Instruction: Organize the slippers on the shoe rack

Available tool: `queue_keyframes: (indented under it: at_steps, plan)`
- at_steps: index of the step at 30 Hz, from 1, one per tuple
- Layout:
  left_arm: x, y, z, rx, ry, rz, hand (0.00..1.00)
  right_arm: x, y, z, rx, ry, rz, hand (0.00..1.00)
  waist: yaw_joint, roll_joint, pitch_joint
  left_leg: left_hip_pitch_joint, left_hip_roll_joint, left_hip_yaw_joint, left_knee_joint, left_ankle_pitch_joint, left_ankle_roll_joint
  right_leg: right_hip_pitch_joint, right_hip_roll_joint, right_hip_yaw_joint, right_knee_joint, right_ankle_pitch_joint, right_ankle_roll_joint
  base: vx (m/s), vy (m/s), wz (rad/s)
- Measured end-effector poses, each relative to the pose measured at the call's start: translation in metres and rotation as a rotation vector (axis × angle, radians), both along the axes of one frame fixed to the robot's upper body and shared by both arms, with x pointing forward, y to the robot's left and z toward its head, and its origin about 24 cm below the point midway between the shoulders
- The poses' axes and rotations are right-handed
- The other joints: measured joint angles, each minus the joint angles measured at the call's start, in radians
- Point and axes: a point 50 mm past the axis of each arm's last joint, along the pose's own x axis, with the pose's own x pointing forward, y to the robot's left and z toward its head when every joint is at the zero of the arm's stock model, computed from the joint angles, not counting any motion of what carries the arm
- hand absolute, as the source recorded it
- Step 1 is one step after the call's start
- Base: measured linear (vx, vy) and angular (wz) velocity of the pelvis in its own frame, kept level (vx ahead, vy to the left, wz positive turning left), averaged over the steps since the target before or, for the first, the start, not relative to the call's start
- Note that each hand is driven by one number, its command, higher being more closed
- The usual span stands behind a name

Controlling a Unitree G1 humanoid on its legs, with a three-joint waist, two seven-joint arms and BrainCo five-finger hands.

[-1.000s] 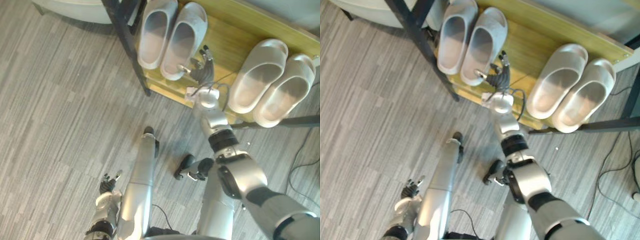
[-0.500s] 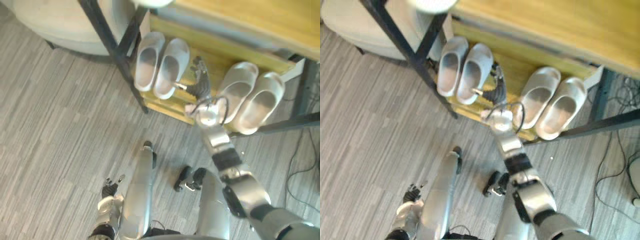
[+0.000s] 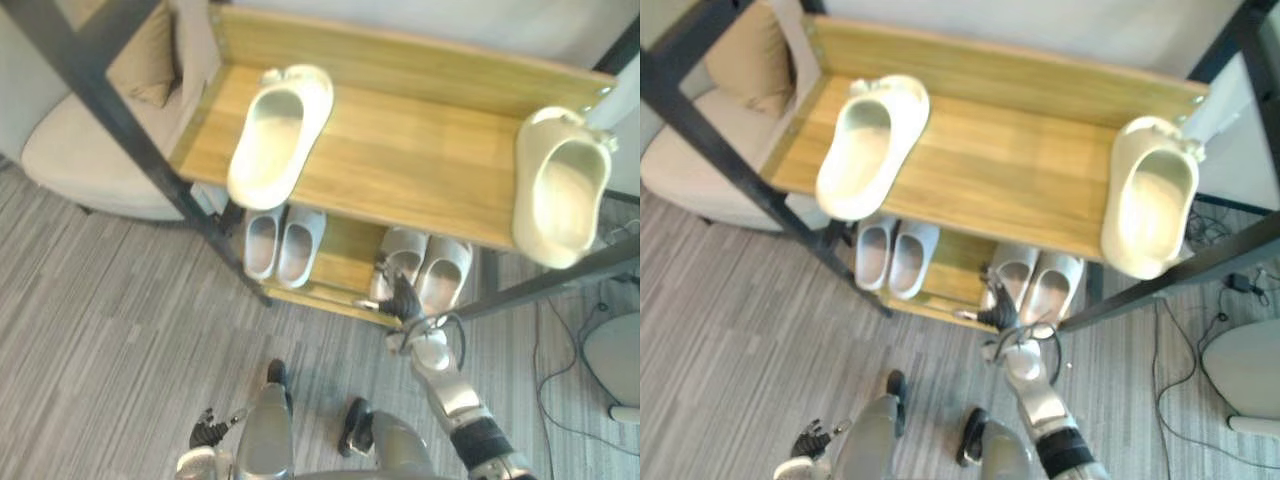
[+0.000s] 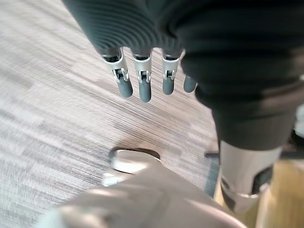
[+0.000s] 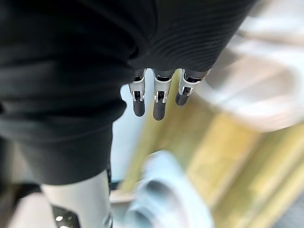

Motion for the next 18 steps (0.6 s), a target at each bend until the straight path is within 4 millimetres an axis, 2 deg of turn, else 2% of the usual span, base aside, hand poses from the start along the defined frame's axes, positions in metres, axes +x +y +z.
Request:
queue_keyframes:
  at_steps: [2,3,5,8,10,14,18]
  plan:
    - [0.002,-0.005,0.0,-0.005,0.0,-0.044,0.0,-0.018,-0.015,-0.025,-0.04,0.111,-0.054,0.0,-0.008,0.019,-0.024,0.055,-0.015,0.024,-0.069,0.018,0.011,0.057,0.003,0.02,-0.098,0.049,0.014,0.12,0.091,-0.23]
    - [0.002,-0.006,0.0,-0.006,0.0,-0.055,0.0,-0.024,-0.018,-0.031,-0.049,0.141,-0.069,0.0,-0.012,0.023,-0.031,0.07,-0.019,0.031,-0.087,0.022,0.014,0.072,0.004,0.023,-0.123,0.061,0.019,0.09,0.078,-0.19]
    - [0.005,-0.01,0.001,-0.005,-0.008,-0.091,0.0,-0.04,-0.029,-0.052,-0.089,0.248,-0.107,0.0,-0.034,0.034,-0.043,0.121,-0.037,0.037,-0.138,0.038,0.022,0.124,0.003,0.025,-0.195,0.095,0.03,0.05,0.068,-0.07]
    - [0.012,-0.017,0.003,-0.016,-0.031,-0.134,0.0,-0.057,-0.039,-0.071,-0.125,0.356,-0.145,0.0,-0.042,0.042,-0.056,0.151,-0.05,0.037,-0.186,0.059,0.029,0.141,-0.002,0.027,-0.223,0.111,0.034,0.0,0.056,0.0]
    - [0.017,-0.029,0.003,-0.038,-0.05,-0.179,0.0,-0.076,-0.046,-0.09,-0.129,0.474,-0.184,0.0,-0.043,0.042,-0.06,0.189,-0.062,0.036,-0.238,0.086,0.032,0.157,-0.004,0.027,-0.23,0.116,0.035,-0.04,0.047,0.0]
    - [0.019,-0.042,0.003,-0.048,-0.054,-0.236,0.0,-0.099,-0.054,-0.107,-0.136,0.605,-0.232,0.0,-0.046,0.047,-0.077,0.225,-0.066,0.034,-0.301,0.12,0.037,0.16,-0.003,0.028,-0.23,0.115,0.035,-0.06,0.03,0.0]
    - [0.035,-0.058,0.014,-0.053,-0.134,-0.337,0.0,-0.116,-0.064,-0.116,-0.129,0.685,-0.295,0.0,-0.051,0.053,-0.081,0.242,-0.077,0.014,-0.301,0.124,0.043,0.188,-0.011,0.021,-0.238,0.118,0.039,-0.04,0.034,0.11]
